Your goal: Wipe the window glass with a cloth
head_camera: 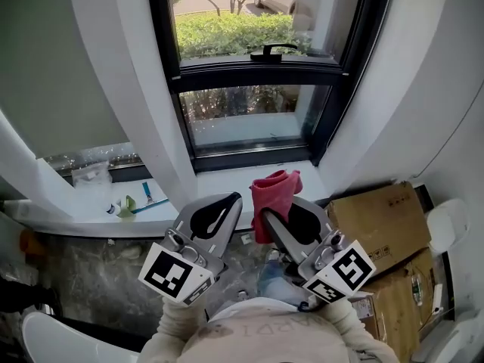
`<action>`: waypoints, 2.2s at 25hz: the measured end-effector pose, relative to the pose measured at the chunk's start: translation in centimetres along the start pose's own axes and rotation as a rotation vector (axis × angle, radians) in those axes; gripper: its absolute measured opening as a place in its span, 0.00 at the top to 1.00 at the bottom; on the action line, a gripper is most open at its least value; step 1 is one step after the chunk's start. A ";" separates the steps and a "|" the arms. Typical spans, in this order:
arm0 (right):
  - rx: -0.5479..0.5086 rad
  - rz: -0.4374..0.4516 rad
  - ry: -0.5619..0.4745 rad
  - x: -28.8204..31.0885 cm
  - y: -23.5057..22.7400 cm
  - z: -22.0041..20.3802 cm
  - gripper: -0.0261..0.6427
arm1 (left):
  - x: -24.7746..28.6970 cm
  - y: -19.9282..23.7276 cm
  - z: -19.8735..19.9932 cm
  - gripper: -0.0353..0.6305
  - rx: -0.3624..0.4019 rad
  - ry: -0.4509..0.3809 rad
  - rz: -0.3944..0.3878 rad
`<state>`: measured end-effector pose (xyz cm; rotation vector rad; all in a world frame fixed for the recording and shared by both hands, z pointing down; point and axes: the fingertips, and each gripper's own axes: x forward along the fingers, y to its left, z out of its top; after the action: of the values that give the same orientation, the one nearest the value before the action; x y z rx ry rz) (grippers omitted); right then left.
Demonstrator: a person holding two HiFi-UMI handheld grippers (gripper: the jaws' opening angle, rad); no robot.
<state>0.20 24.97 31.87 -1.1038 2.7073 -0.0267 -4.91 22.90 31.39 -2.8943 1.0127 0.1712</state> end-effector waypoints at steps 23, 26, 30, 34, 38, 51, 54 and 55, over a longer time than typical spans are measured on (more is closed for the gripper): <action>0.035 0.124 -0.071 5.7 -22.4 3.3 0.78 | 21.9 7.6 -0.6 0.94 0.089 0.054 0.080; 0.041 0.134 -0.068 5.5 -25.0 3.4 0.78 | 24.7 7.7 -0.9 0.94 0.102 0.061 0.085; 0.070 0.152 -0.061 5.8 -27.2 2.7 0.78 | 26.9 8.0 -2.0 0.94 0.089 0.081 0.096; 0.102 0.159 -0.048 6.5 -28.4 1.4 0.78 | 28.0 8.8 -3.4 0.94 0.066 0.111 0.106; 0.126 0.160 -0.028 7.6 -29.2 0.4 0.78 | 28.5 10.0 -4.4 0.94 0.053 0.119 0.116; 0.107 0.190 0.016 17.4 -28.3 -0.9 0.78 | 26.5 19.6 -3.7 0.94 0.021 0.069 0.153; 0.097 0.201 0.005 20.5 -27.7 -0.4 0.78 | 25.6 22.3 -2.8 0.94 0.034 0.053 0.159; 0.088 0.204 0.000 21.5 -27.5 -0.1 0.78 | 25.2 23.2 -2.5 0.94 0.037 0.044 0.160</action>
<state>4.20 -9.73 30.55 -0.7991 2.7752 -0.1122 0.41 -10.99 29.94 -2.7948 1.2416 0.0963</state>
